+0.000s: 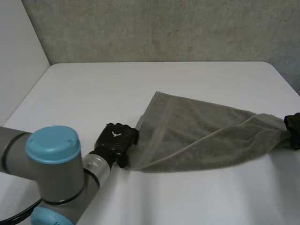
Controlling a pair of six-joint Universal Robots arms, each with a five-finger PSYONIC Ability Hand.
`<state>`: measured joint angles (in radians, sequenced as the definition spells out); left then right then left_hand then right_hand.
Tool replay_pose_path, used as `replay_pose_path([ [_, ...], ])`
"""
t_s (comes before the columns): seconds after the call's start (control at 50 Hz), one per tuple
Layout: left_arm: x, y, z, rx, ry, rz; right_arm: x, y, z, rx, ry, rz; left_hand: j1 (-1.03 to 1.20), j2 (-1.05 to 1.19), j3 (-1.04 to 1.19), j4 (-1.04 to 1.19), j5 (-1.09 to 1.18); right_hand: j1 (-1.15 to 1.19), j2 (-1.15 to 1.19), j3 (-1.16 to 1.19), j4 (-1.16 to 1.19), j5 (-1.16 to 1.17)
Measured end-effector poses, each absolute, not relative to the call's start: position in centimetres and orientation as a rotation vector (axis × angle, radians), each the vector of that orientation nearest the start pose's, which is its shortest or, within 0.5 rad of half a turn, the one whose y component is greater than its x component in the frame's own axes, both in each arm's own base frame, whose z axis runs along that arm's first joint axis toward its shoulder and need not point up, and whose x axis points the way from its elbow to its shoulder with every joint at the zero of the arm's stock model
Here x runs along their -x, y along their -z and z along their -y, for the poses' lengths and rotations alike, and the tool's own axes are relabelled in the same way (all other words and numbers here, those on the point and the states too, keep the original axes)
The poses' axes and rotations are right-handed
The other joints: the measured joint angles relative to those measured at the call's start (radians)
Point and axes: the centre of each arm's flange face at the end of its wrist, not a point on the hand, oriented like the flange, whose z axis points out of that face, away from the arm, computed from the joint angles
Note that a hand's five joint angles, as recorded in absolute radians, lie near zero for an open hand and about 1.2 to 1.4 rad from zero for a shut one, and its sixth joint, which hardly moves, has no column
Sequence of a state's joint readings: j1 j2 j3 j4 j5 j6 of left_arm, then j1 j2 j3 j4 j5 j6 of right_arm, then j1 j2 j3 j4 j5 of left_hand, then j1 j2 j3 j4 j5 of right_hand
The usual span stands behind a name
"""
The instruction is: Fold the towel.
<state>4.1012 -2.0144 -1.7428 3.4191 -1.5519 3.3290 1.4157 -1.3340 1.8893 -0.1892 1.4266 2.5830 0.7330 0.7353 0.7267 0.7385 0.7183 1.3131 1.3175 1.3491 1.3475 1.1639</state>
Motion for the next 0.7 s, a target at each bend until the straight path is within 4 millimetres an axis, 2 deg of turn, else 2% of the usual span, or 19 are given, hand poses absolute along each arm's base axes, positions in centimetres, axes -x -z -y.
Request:
replay_pose_path([
  [0.24,32.5,-12.6,19.8,-1.111,1.89,-2.696,-9.5,-16.2,31.2,0.699,1.899,-2.768,0.013,0.012,0.018,0.003,0.032,0.0,0.0,0.0,0.0,0.0],
  [0.56,33.4,-11.4,19.1,-1.159,1.819,-2.734,-9.4,-15.9,31.1,0.695,1.888,-2.778,0.031,0.029,0.037,0.025,0.049,0.0,0.0,0.0,0.0,0.0],
  [0.7,33.8,-11.0,19.6,-1.16,1.82,-2.73,-9.4,-15.8,31.1,0.697,1.884,-2.776,0.19,0.187,0.197,0.188,0.197,0.0,0.0,0.0,0.0,0.0],
])
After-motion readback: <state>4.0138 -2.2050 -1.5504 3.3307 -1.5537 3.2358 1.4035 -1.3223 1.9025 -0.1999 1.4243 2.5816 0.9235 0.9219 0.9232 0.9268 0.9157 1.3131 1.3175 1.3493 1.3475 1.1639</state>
